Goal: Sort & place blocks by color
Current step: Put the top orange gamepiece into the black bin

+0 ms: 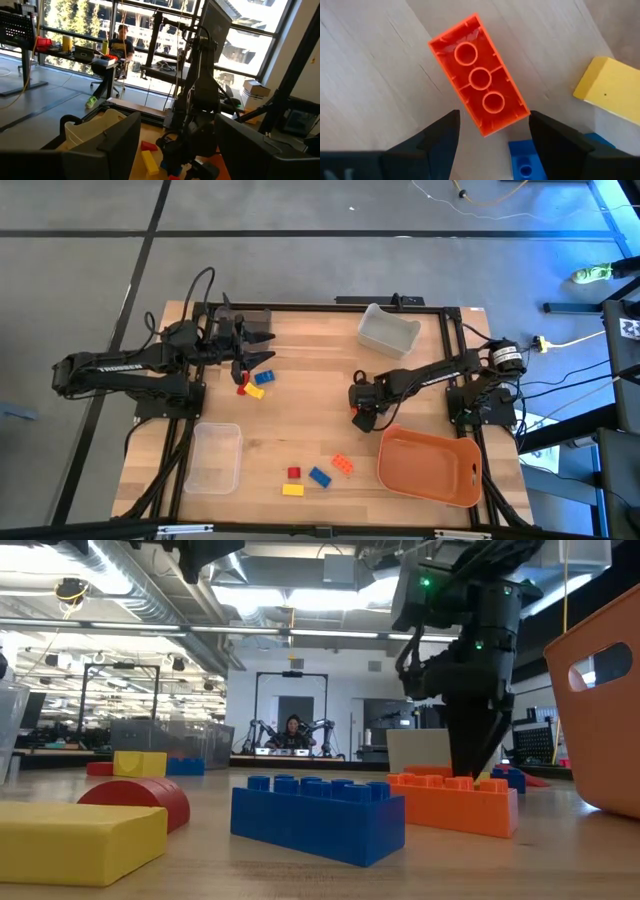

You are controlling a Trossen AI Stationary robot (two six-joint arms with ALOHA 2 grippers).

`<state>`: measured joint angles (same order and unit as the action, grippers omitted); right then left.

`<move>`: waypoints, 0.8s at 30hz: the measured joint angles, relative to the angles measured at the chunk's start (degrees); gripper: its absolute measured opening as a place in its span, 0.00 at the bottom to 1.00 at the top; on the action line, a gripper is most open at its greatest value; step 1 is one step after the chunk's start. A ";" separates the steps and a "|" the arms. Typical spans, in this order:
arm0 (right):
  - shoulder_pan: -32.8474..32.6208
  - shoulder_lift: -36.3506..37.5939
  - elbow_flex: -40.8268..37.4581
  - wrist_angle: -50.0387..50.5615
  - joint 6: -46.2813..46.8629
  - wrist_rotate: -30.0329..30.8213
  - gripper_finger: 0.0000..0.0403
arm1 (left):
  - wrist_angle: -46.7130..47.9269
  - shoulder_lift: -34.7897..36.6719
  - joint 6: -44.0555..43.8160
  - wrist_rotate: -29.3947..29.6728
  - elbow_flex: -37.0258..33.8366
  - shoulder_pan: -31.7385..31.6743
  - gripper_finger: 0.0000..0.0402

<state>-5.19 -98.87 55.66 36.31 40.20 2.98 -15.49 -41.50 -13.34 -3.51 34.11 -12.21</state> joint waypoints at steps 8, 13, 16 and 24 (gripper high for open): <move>0.01 0.00 0.00 -1.24 -0.26 0.02 0.59 | 0.00 0.00 0.00 0.00 0.00 0.01 0.61; 0.04 0.00 0.00 -1.24 -3.20 0.39 0.52 | 0.00 0.00 0.00 0.00 0.00 0.01 0.61; 0.04 0.00 -0.02 -1.27 -4.96 0.44 0.41 | 0.00 0.00 0.00 0.00 0.00 0.01 0.61; 0.04 0.09 -0.02 -2.47 -10.83 -0.47 0.32 | 0.02 0.00 0.00 0.00 0.00 0.02 0.61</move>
<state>-5.15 -98.78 55.64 33.84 29.38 2.52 -15.47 -41.50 -13.34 -3.51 34.11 -12.19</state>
